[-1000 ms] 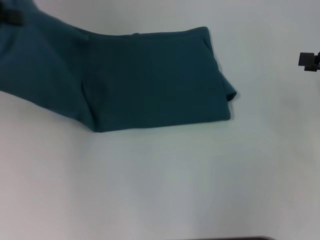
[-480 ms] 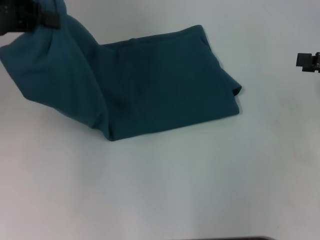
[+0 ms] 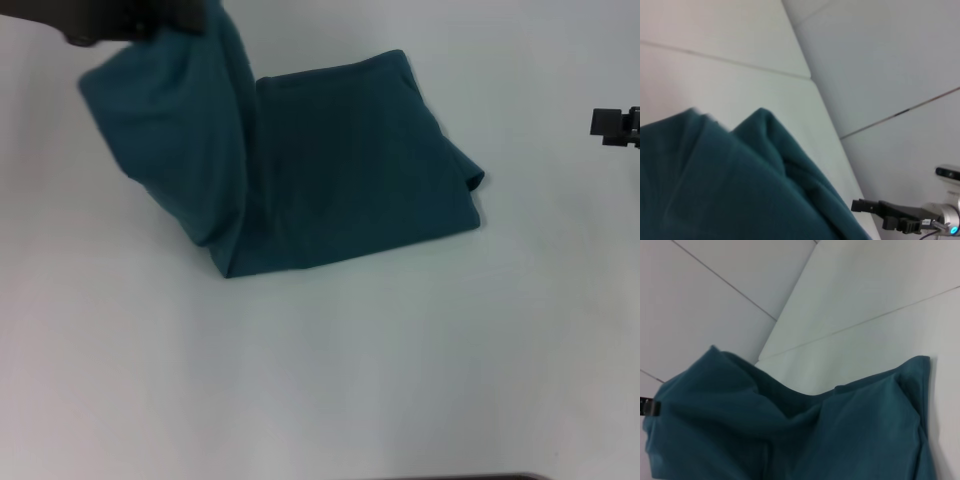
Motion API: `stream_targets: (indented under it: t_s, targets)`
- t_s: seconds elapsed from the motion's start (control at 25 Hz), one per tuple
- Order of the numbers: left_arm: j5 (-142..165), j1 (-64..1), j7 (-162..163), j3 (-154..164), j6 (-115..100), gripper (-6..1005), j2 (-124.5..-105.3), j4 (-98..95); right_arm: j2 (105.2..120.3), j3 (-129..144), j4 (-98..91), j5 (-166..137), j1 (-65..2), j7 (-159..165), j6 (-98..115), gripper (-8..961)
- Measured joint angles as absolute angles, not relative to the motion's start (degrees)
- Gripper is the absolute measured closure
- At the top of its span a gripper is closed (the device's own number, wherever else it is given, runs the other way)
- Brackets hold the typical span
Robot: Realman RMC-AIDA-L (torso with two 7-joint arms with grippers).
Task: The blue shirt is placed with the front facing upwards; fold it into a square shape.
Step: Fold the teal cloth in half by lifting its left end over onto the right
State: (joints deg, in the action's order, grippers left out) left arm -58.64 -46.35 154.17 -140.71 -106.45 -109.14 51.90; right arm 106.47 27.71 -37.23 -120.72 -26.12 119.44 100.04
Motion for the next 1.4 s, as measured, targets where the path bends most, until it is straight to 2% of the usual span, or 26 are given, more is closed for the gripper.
stream_targets:
  t_s: [0.28, 0.6, 1.04, 1.16, 1.28, 1.4]
  targets:
    - [-58.40, -48.79, 156.78, -137.47, -102.40, 928, -111.27, 51.72, 106.59, 28.12, -37.35, -122.10, -26.09, 119.40, 99.64, 6]
    - [-57.85, -50.38, 160.92, -131.49, -93.79, 928, -116.05, 54.40, 106.80, 27.93, -37.36, -122.70, -25.76, 119.03, 98.42, 6]
    - [-46.40, -60.63, 168.90, -124.47, -87.55, 928, -116.63, 53.49, 106.87, 28.12, -37.36, -122.70, -26.17, 119.33, 96.38, 6]
    - [-43.93, -61.75, 169.72, -124.17, -86.81, 928, -117.03, 53.40, 106.88, 28.16, -37.36, -122.70, -26.29, 119.35, 95.94, 5]
    - [-38.64, -64.42, 170.34, -123.55, -85.55, 929, -118.34, 51.92, 106.88, 28.18, -37.35, -122.69, -26.33, 119.35, 95.90, 5]
    - [-36.40, -66.47, 170.29, -123.49, -85.16, 929, -118.61, 49.28, 106.88, 28.20, -37.33, -122.69, -26.24, 119.33, 95.73, 5]
